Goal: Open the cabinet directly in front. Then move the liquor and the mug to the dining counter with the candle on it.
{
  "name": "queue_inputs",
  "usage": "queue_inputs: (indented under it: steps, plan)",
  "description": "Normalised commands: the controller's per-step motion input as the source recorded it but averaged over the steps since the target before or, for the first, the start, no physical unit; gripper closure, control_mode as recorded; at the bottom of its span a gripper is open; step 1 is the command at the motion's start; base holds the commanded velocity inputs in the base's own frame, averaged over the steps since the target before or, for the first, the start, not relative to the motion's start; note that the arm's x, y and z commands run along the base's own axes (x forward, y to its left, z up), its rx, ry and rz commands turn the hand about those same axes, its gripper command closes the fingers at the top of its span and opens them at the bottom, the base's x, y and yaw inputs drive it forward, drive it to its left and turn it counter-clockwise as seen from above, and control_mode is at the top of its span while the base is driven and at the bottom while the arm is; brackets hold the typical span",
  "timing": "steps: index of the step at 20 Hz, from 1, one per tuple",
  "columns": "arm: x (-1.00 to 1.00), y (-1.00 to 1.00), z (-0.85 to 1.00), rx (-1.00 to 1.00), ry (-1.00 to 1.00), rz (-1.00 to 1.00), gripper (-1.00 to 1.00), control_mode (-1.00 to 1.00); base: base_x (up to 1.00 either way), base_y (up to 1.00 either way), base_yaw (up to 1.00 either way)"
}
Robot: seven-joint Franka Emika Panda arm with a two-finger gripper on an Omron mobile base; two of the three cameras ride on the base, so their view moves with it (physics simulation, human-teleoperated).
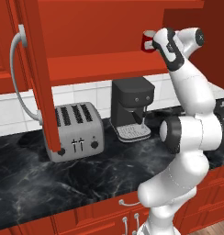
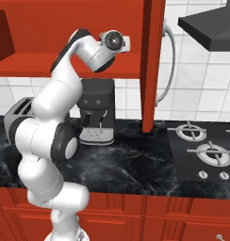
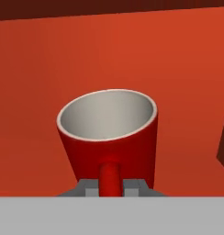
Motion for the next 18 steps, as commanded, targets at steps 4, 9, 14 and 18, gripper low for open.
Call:
queue_inputs:
  steps: [4, 9, 14, 18]
  plan:
    - [-0.28, 0.02, 0.01, 0.0, 0.0, 0.0, 1.0, -1.0, 0.0, 0.0, 0.0]
    - [-0.99, 0.33, 0.02, 0.0, 0.0, 0.01, 1.0, -1.0, 0.0, 0.0, 0.0]
    - [-1.0, 0.6, 0.0, 0.0, 0.0, 0.04, 1.0, -1.0, 0.0, 0.0, 0.0]
    - [-1.0, 0.73, -0.08, -0.02, 0.0, 0.07, 1.0, -1.0, 0.0, 0.0, 0.0]
